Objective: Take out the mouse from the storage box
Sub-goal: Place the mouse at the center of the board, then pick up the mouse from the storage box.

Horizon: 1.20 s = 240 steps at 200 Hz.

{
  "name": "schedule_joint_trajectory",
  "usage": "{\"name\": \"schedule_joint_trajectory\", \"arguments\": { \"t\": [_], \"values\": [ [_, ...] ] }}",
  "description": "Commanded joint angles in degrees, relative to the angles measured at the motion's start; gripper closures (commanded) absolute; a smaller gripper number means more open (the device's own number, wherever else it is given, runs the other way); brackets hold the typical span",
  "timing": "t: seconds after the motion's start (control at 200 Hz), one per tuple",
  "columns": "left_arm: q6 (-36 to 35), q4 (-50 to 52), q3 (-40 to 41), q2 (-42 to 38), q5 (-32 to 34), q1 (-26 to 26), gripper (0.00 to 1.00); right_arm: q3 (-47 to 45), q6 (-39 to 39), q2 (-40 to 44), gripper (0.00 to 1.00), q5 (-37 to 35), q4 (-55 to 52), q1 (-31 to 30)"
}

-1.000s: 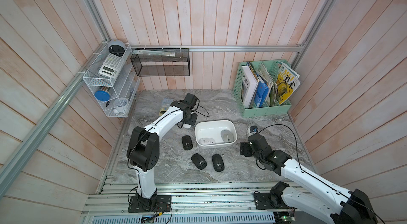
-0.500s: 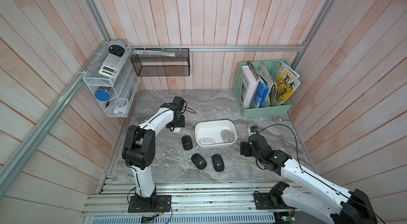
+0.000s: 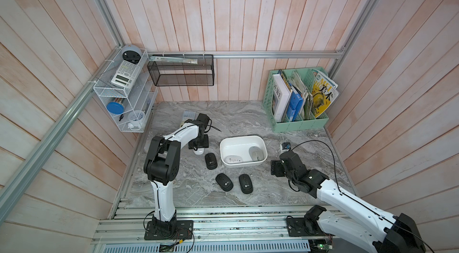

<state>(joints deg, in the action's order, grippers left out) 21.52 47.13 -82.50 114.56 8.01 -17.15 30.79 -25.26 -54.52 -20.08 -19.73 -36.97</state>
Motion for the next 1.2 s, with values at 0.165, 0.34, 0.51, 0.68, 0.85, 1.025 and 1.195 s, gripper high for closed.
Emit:
{"name": "schedule_joint_trajectory", "arguments": {
  "t": [0.165,0.34,0.51,0.68,0.85,1.025,1.195],
  "values": [
    [0.64,-0.9,-0.12,2.62,1.57,0.35,0.44,-0.08,-0.18,-0.36,0.15,-1.05,0.02,0.24],
    [0.72,-1.34,0.84,0.7,1.65,0.36,0.32,-0.17,-0.19,-0.32,0.15,-1.05,0.11,0.23],
    [1.57,-1.21,2.21,-3.68,3.31,0.3,0.15,-0.32,-0.08,-0.11,0.15,-0.4,0.42,0.2],
    [3.74,-4.83,9.27,-15.58,6.69,-1.86,0.09,0.35,0.11,0.87,0.13,1.8,-0.08,0.25],
    [5.08,-16.48,25.63,-33.63,10.53,-7.18,0.04,6.3,0.3,-0.98,0.11,7.51,-1.28,-0.72],
    [8.18,-29.85,44.02,-48.85,6.8,-8.82,0.03,15.86,0.54,-11.58,0.12,8.57,-2.05,-4.62],
    [6.46,-34.82,52.29,-58.35,4.81,-9.05,0.0,27.65,1.64,-26.96,0.13,10.1,-4.51,-9.47]
  ]
}}
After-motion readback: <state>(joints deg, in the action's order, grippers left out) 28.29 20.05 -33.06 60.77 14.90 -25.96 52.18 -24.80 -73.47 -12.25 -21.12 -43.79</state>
